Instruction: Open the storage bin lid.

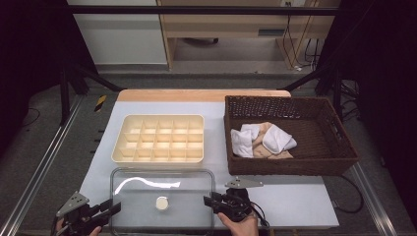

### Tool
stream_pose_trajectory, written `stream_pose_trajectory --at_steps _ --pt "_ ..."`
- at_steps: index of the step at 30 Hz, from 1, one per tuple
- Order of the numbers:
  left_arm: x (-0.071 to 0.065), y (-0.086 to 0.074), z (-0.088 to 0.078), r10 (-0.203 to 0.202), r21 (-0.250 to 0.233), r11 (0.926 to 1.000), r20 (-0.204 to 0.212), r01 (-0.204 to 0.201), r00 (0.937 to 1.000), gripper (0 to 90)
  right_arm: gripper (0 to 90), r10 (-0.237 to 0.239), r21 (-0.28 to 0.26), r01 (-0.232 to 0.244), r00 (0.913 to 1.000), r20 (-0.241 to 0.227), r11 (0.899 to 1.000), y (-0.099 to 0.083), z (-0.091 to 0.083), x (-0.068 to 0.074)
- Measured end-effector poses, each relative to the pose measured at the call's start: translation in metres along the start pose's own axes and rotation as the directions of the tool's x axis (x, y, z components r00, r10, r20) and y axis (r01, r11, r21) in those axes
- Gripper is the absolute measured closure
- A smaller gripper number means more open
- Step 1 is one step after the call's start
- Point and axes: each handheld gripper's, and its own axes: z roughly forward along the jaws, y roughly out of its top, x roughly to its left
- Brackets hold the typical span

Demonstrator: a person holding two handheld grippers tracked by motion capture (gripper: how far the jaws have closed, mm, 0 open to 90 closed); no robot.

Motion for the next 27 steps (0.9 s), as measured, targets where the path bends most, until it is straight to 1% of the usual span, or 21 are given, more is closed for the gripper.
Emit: stream_pose_trajectory --at_steps 1,3,6,13,21,23,27 --pt "-0.001 0.000 0.001 0.006 0.007 1.0000 -0.006 -0.006 1.0000 59.2 63.6 0.007 0.004 -0.007 1.0000 0.002 1.000 0.000 0.001 0.000" --pt "-0.002 0.000 0.002 0.018 0.018 0.9997 -0.014 -0.018 0.9997 57.8 62.3 0.003 0.008 -0.003 0.9999 0.010 1.000 -0.001 0.002 0.000" --pt "-0.002 -0.001 0.003 0.024 0.030 0.9993 -0.021 -0.023 0.9995 56.6 60.5 -0.007 0.015 0.006 0.9997 0.024 1.000 -0.002 0.005 0.000" --pt "-0.005 -0.002 0.008 0.033 0.068 0.9972 -0.031 -0.031 0.9990 53.0 56.0 -0.025 0.033 0.024 0.9989 0.039 0.999 -0.005 0.010 0.000" --pt "-0.007 -0.002 0.012 0.043 0.091 0.9951 -0.042 -0.039 0.9982 48.9 53.5 -0.022 0.046 0.020 0.9984 0.051 0.999 -0.004 0.015 -0.002" --pt "-0.008 -0.002 0.013 0.048 0.096 0.9945 -0.048 -0.044 0.9977 47.4 52.6 -0.026 0.045 0.023 0.9974 0.066 0.999 -0.003 0.016 -0.002" --pt "-0.008 -0.002 0.015 0.050 0.106 0.9933 -0.054 -0.044 0.9973 46.0 51.1 -0.027 0.048 0.024 0.9966 0.078 0.999 -0.002 0.019 -0.004"
